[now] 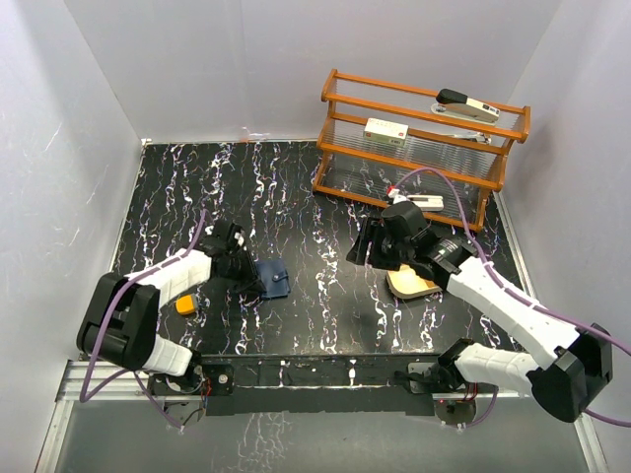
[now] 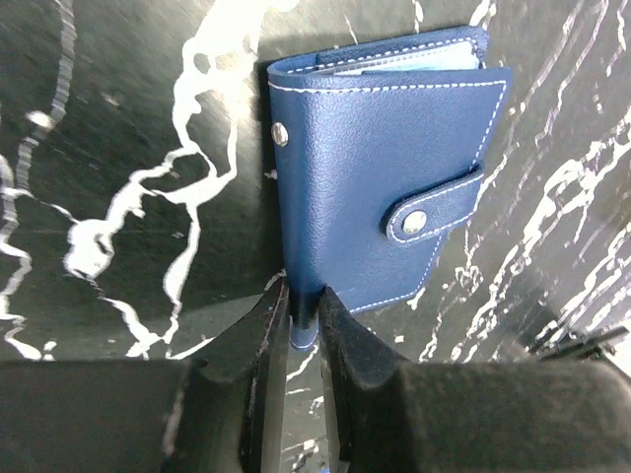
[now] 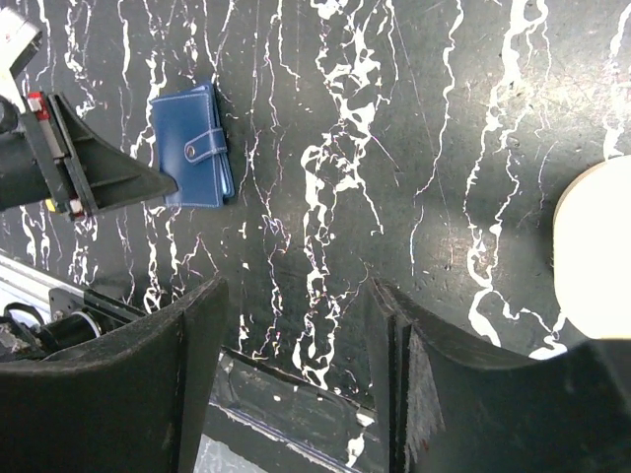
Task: Put the credit cards into the card holder
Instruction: Move the card holder to the center of the board, then open the card holder at the center of the board.
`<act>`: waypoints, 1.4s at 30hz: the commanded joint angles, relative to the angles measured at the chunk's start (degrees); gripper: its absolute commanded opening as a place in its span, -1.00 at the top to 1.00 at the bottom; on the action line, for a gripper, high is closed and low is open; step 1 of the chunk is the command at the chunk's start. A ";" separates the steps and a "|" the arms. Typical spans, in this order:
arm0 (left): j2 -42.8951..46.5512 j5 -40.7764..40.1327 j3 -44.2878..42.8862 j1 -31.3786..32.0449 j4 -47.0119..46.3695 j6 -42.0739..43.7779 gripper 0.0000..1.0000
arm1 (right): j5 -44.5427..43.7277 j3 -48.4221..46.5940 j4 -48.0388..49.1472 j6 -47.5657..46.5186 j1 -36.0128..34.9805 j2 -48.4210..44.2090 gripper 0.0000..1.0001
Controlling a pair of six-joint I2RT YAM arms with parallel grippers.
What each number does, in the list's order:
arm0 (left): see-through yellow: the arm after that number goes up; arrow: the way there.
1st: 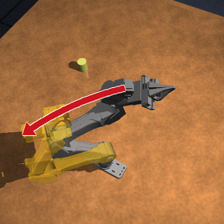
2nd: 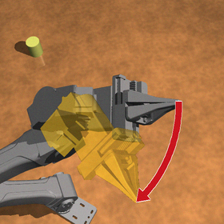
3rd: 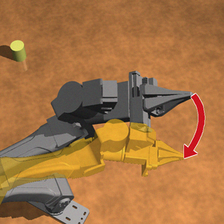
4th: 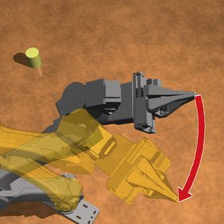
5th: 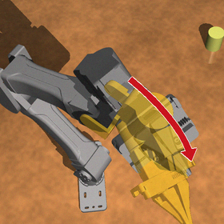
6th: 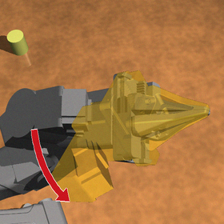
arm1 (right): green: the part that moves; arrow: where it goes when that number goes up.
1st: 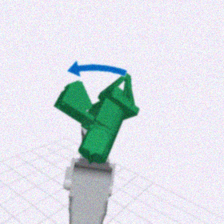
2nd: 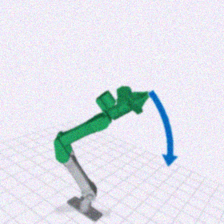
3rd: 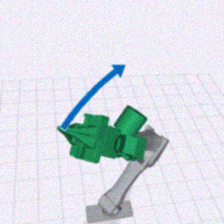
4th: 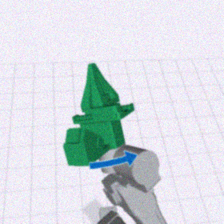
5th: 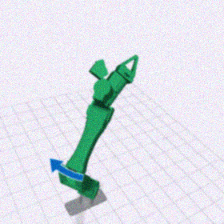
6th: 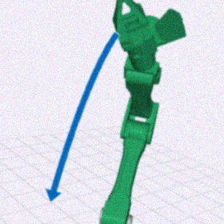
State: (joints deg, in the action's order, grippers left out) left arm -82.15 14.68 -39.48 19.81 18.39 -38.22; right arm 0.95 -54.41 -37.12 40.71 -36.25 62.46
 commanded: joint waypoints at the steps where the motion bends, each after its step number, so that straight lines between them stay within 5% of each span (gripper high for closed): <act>1: 2.67 5.54 2.57 2.44 -0.38 -2.98 0.90 | 0.58 -1.44 4.98 1.56 -0.01 1.79 -0.05; 14: 10.48 9.76 6.17 2.49 -6.58 -7.25 0.33 | -3.59 -4.11 10.87 5.70 -10.50 13.84 0.15; 22: 9.79 20.25 5.87 -11.97 -6.89 -3.87 0.33 | -5.64 -12.35 11.79 4.73 -15.49 25.30 0.26; 42: 2.04 25.28 9.77 -12.90 -15.48 -5.73 0.33 | -5.89 -24.15 9.80 -1.35 -19.15 44.46 0.43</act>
State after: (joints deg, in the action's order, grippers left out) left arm -79.72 38.89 -31.44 7.22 3.42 -43.64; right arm -3.55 -75.24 -28.45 41.41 -54.85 106.04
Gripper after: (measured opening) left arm 0.337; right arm 0.291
